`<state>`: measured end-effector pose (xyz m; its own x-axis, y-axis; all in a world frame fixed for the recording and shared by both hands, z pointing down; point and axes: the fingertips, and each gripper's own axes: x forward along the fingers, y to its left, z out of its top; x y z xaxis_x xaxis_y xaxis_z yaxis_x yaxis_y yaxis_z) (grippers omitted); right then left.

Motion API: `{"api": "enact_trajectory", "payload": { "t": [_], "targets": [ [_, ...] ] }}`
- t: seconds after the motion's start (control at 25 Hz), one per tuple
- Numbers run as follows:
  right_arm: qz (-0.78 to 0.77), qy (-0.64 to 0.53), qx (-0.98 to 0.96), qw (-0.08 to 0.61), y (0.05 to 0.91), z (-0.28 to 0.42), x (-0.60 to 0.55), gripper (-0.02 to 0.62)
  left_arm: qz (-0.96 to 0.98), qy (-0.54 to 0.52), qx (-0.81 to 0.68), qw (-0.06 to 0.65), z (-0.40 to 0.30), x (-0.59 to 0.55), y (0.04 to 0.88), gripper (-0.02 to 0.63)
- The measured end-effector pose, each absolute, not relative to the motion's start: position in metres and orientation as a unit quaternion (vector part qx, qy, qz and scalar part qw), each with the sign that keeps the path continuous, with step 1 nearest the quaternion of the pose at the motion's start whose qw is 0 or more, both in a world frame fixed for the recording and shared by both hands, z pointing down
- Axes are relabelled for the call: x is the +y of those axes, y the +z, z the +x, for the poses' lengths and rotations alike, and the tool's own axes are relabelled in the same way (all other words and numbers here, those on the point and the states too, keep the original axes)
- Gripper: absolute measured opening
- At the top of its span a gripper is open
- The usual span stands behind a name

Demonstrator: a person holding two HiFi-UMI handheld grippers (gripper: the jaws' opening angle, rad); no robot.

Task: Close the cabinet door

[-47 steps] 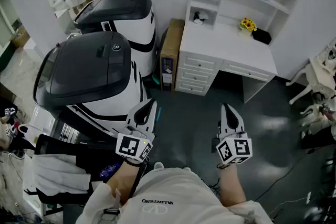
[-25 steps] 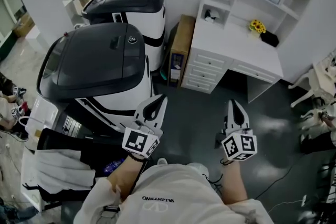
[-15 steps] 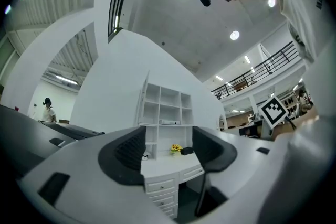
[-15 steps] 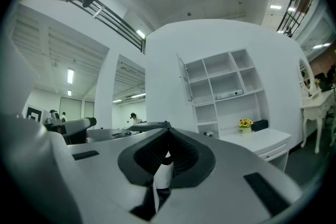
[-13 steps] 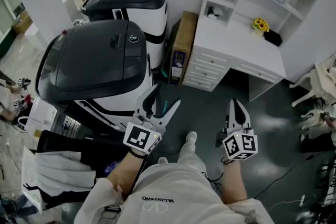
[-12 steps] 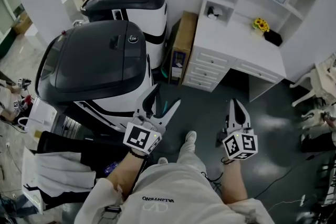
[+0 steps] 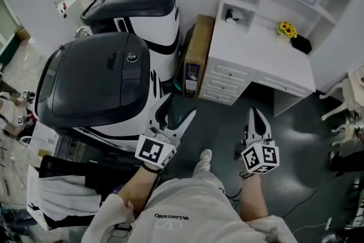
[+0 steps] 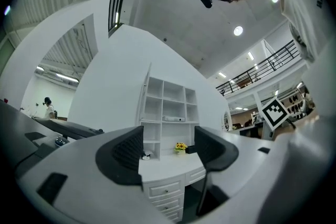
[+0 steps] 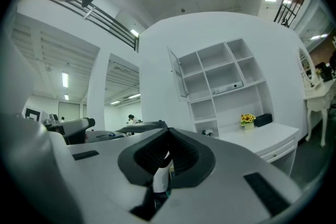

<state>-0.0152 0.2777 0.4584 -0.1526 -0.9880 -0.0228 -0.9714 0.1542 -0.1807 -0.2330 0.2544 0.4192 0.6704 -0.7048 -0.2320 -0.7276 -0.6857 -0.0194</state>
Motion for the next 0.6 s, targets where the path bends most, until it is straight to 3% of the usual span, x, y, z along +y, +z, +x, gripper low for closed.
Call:
{"api": "enact_trajectory", "payload": {
  "t": [0.6],
  "targets": [
    [-0.604,-0.057,0.791,0.079,0.439,0.090,0.122,0.009,-0.894,0.103,0.432,0.058,-0.127,0.120,0.402,0.293]
  ]
}}
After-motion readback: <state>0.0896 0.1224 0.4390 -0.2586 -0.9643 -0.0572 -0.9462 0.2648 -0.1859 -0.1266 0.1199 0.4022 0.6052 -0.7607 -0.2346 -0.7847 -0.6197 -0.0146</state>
